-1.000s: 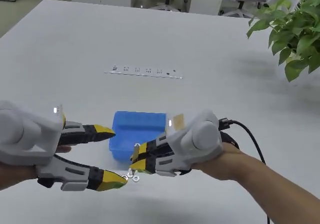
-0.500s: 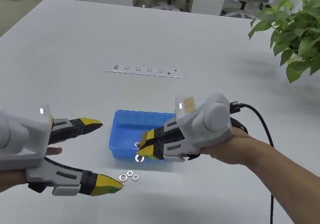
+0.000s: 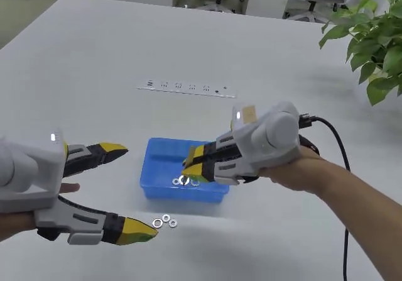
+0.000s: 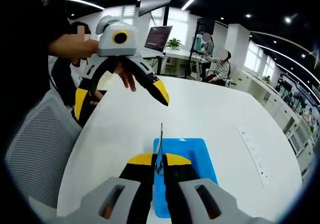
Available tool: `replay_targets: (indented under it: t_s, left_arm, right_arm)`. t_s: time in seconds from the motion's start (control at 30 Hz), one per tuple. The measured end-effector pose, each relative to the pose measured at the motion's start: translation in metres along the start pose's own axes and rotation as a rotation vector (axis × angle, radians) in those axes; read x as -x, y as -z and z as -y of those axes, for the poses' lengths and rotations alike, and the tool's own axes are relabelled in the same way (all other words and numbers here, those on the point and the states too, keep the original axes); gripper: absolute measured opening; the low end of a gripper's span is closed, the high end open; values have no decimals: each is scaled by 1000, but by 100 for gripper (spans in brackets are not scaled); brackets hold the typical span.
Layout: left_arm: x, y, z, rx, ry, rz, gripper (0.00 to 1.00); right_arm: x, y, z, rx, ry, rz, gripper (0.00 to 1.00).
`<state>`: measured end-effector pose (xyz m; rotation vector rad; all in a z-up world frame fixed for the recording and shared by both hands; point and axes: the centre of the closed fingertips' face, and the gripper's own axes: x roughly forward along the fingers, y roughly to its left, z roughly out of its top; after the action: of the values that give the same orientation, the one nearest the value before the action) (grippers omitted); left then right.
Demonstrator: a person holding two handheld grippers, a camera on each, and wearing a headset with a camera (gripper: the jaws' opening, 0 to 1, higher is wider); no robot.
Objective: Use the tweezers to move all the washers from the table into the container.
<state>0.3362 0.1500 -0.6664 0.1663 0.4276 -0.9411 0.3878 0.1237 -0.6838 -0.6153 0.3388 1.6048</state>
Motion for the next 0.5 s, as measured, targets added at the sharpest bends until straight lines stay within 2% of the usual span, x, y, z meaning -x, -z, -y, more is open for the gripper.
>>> replay_targets:
  t_s: [0.2, 0.5]
  left_arm:
    - [-2, -1, -3, 0, 3, 4, 99]
    - [-5, -1, -8, -10, 3, 3, 96]
  right_arm:
    - [-8, 8, 9, -3, 15, -8, 7]
    - [-21, 22, 16, -18, 6, -26, 7]
